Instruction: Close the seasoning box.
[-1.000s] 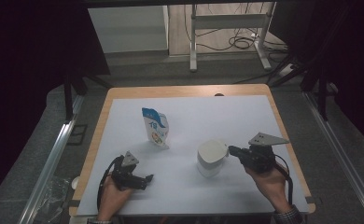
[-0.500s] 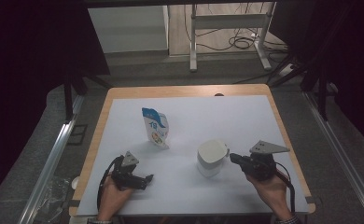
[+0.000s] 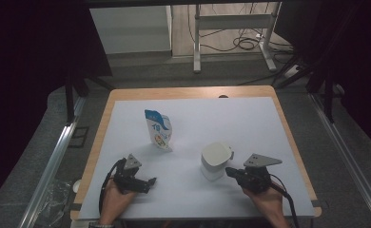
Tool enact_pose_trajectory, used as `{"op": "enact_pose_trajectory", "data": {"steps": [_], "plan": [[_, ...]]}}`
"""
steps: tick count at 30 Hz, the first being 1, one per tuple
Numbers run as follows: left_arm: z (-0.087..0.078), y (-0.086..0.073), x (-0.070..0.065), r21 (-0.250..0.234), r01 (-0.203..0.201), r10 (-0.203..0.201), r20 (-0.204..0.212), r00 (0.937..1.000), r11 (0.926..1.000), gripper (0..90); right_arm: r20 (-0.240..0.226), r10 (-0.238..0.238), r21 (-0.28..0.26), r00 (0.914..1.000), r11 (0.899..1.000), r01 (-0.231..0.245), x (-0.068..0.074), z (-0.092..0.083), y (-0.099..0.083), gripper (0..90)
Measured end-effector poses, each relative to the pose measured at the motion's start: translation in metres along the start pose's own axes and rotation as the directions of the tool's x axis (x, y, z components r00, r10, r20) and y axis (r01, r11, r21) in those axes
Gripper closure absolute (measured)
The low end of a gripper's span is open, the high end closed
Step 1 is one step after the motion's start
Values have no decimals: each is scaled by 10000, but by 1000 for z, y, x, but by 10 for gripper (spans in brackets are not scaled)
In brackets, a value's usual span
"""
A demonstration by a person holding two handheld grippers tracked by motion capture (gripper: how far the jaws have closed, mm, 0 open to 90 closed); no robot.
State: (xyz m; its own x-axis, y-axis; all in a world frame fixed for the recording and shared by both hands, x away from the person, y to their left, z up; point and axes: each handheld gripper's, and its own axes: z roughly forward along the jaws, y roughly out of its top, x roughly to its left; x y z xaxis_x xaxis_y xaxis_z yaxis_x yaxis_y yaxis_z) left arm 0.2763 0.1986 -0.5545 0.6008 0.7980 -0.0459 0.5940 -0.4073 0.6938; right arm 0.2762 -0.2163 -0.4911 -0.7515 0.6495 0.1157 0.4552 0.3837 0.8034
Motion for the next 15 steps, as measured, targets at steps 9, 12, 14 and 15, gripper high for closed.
{"op": "enact_pose_trajectory", "data": {"steps": [9, 12, 14, 15], "plan": [[0, 0, 0, 2, -3, 3, 1, 10000, 10000, 0, -321, -177, 289, 9993, 9994, 187, 8, 16, -7, 891], [0, 0, 0, 0, 1, -1, 0, 10000, 10000, 1, -421, -239, 396, 9988, 9989, 256, 10, 21, -9, 891], [0, 0, 0, 1, 0, 0, 0, 10000, 10000, 1, -436, -306, 434, 9986, 9985, 324, 11, 23, -10, 892], [0, 0, 0, 2, -2, 2, 0, 10000, 10000, 1, -449, -312, 434, 9985, 9985, 331, 11, 24, -11, 892]]}}
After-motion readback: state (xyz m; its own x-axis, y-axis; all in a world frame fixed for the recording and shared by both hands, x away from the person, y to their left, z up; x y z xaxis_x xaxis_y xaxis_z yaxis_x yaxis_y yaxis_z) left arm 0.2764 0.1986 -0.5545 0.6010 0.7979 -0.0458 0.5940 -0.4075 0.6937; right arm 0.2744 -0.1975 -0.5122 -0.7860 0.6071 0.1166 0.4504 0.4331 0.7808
